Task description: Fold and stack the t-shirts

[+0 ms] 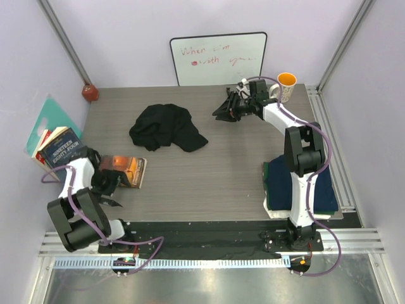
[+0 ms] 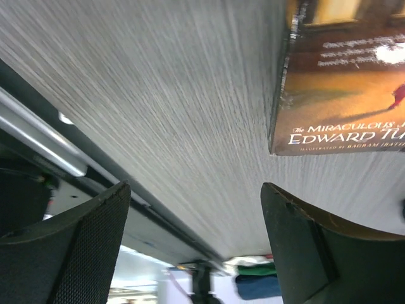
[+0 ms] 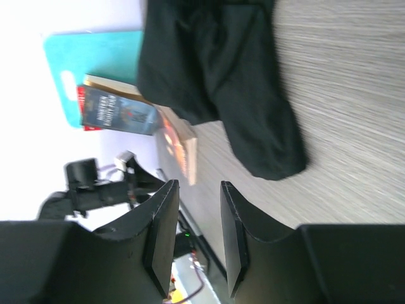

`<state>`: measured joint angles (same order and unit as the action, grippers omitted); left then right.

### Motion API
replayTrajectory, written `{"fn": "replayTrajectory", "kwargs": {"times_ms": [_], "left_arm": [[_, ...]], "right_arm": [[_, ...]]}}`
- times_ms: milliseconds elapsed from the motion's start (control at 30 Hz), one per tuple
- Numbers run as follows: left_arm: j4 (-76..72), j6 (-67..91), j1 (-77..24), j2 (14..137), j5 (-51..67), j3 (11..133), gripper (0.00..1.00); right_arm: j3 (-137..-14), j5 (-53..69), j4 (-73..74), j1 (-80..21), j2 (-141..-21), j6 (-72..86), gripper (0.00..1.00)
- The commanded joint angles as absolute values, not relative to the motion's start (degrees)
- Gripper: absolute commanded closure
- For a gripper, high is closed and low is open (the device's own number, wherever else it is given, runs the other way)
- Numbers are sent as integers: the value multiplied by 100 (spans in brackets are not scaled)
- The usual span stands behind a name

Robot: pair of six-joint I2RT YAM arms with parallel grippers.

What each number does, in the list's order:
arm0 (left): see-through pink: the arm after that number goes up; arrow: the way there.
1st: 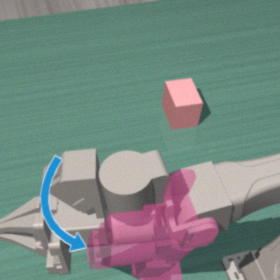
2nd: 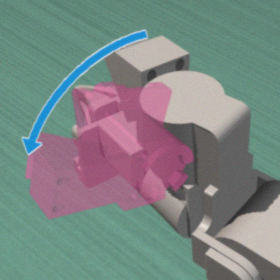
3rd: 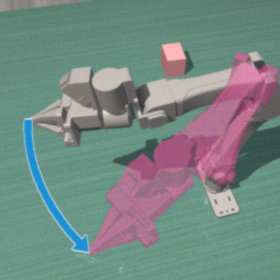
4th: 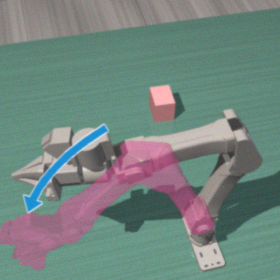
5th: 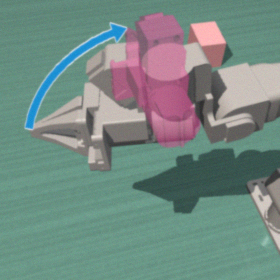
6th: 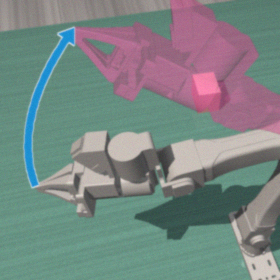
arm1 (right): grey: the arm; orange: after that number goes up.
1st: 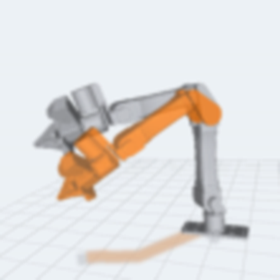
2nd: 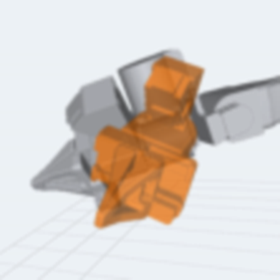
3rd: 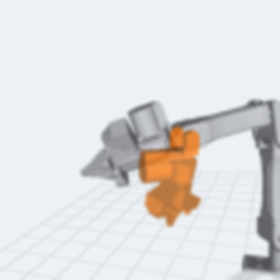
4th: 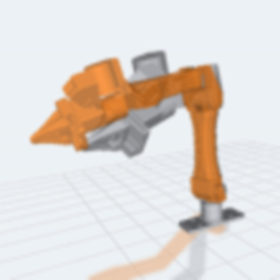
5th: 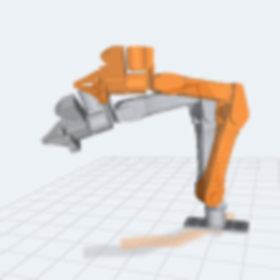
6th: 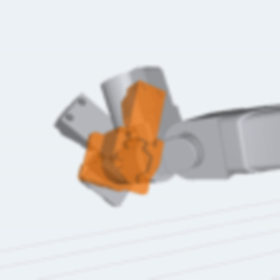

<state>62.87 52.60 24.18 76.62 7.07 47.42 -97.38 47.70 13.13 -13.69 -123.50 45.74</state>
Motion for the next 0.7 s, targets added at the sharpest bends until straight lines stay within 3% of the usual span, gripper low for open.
{"fn": "replayTrajectory", "kwargs": {"times_ms": [0,333,667], "left_arm": [[5626,5818,2566,7375,1222,4430,17],[4228,6705,2821,7216,1037,3569,17],[3981,7145,2812,7049,362,3173,19]], "right_arm": [[-9800,4992,783,-1292,-12006,5237,62],[-10108,5089,264,-1239,-12129,5976,62],[-10160,5308,-445,-1221,-12164,6292,63]]}}
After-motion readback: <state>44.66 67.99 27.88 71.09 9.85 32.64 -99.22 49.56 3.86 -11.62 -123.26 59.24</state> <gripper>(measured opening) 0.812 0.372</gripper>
